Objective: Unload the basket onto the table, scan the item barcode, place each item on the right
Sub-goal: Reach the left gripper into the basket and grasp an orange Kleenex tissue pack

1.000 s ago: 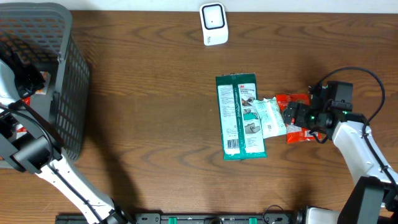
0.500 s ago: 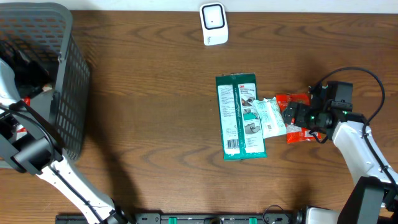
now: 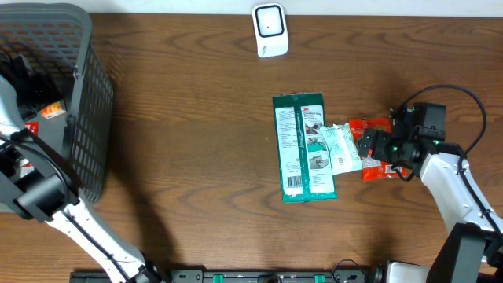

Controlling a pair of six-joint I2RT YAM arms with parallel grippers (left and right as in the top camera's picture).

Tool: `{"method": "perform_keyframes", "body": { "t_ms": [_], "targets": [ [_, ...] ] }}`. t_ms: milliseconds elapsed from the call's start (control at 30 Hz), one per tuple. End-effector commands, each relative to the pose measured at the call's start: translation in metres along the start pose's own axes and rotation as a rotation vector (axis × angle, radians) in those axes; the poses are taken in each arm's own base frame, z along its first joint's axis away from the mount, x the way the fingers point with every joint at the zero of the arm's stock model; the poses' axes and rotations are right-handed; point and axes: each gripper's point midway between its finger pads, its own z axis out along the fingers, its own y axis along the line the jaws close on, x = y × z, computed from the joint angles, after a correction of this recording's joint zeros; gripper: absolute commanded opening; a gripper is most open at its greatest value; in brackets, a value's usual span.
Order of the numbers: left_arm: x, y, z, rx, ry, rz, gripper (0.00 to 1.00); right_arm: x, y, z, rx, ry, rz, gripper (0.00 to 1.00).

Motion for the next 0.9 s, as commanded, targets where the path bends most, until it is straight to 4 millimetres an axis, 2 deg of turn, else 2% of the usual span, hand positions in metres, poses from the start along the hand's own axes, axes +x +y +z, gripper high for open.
{"method": "perform_keyframes", "body": {
  "t_ms": [0, 67, 233, 367, 667, 800, 867],
  "targets": [
    [0.006, 0.008, 0.022, -0.014, 0.025, 0.027, 0.70, -0.006, 0.003, -0.004, -0.003, -0.020, -0.013, 0.99],
    [0.006, 0.013, 0.029, -0.031, 0.028, 0.027, 0.76, -0.006, 0.003, -0.004, -0.002, -0.020, -0.013, 0.99],
    [0.017, 0.016, 0.046, -0.035, 0.073, 0.020, 0.77, -0.006, 0.003, -0.004, -0.002, -0.019, -0.013, 0.99],
    [0.021, 0.016, 0.047, -0.034, 0.085, 0.018, 0.64, -0.006, 0.003, -0.004, -0.002, -0.019, -0.013, 0.99],
    [0.043, 0.017, 0.061, -0.029, 0.141, 0.009, 0.64, -0.006, 0.003, -0.004, -0.002, -0.020, -0.013, 0.99],
    [0.043, 0.017, 0.060, -0.030, 0.138, 0.006, 0.56, -0.006, 0.003, -0.004, -0.002, -0.019, -0.013, 0.99],
    [0.038, 0.016, 0.053, -0.031, 0.120, 0.006, 0.46, -0.006, 0.003, -0.004, -0.002, -0.020, -0.013, 0.99]
  ]
}}
